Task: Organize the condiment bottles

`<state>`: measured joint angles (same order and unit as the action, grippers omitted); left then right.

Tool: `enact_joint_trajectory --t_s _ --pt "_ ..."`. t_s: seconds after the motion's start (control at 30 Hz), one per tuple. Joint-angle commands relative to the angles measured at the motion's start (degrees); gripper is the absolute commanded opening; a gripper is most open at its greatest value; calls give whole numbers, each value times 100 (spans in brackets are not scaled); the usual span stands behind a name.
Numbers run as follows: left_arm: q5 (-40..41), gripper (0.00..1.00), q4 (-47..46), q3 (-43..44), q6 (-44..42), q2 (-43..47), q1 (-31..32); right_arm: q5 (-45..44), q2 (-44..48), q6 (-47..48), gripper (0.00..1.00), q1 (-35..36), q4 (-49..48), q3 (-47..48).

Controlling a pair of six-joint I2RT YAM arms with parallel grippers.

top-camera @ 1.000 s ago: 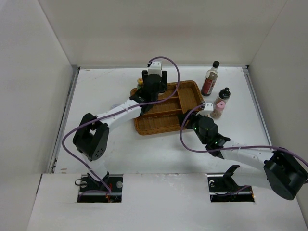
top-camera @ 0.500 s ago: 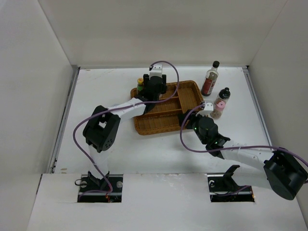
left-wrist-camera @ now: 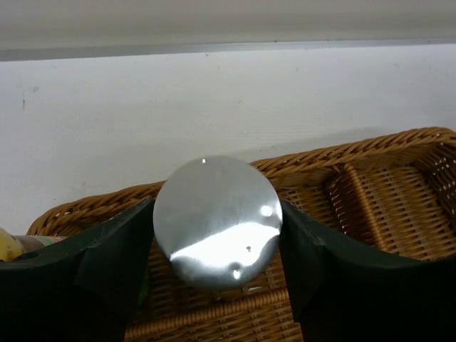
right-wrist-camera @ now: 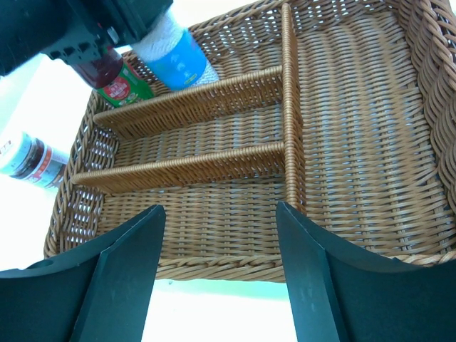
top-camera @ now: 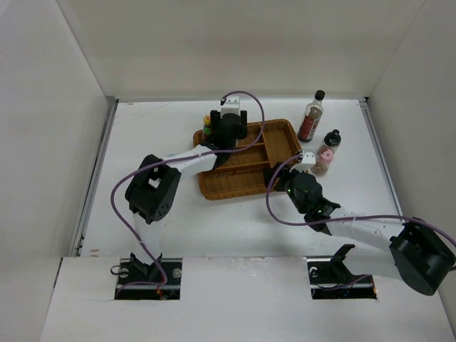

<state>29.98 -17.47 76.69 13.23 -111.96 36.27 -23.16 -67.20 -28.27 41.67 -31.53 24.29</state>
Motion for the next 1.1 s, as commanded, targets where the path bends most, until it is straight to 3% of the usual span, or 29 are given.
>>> enact_joint_trajectory --t_s 0.0,0.17,0.33,0.4,0.53,0.67,0.73,0.9,1.07 --pt "140 67 -494 127 -14 394 -28 -75 5 -11 71 -23 -266 5" --pt "96 77 -450 119 -49 771 86 -101 84 6 71 -32 -240 -3" --pt "87 79 -353 -30 -58 1465 349 -128 189 -29 69 -58 -222 -39" --pt "61 79 -353 -214 -58 1860 498 -154 198 -29 63 -67 -266 -74" --pt "122 72 -353 -1153 -32 2940 692 -154 198 -38 42 -59 -187 -48" --pt "823 74 259 -2480 161 4206 500 -171 207 -90 36 -102 -178 -65" --pt "1088 77 813 -2972 319 4707 333 -163 198 -108 40 -76 -169 -48" --pt "976 84 1896 -3976 1031 5500 -527 -154 111 -135 70 -85 -257 -56" --pt "89 87 1564 -4180 1102 4905 -1319 -137 32 -82 82 -58 -318 -21"
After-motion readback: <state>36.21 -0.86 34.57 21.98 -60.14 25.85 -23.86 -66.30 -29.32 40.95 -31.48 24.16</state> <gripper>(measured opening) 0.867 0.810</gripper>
